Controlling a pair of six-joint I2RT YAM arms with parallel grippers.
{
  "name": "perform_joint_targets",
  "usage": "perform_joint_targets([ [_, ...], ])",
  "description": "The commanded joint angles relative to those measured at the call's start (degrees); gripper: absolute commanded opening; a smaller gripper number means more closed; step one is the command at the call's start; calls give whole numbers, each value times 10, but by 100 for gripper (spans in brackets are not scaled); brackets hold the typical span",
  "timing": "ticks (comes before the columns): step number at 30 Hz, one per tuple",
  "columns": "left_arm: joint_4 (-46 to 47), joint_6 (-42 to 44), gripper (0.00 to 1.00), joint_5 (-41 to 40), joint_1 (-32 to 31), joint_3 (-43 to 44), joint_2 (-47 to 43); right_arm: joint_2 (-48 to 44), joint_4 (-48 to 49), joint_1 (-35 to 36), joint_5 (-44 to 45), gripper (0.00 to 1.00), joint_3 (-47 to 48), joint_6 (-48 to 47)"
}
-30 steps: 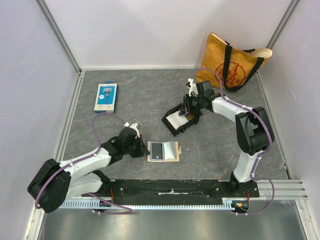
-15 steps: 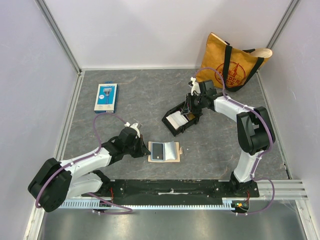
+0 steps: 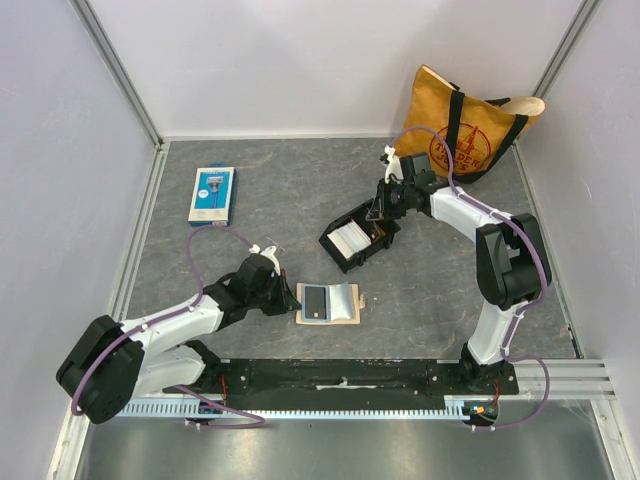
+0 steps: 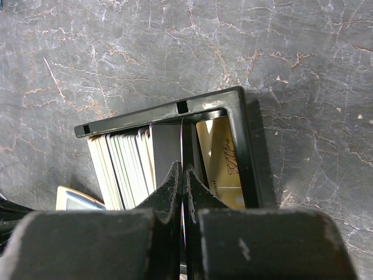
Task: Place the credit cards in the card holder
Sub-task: Pick up the credit card from the storage box.
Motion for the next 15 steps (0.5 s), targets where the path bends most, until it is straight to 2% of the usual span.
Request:
perform_joint_targets([
  [1,20,19,2,7,-1,7,0,-12,-10,4,9,0,25,-3],
  [4,24,18,2,8,-1,5,-2,-21,-16,8,24,0,24,-12],
  [15,23,15,2,12,0,3,-7,-31,-58,72,170,0,43,-56],
])
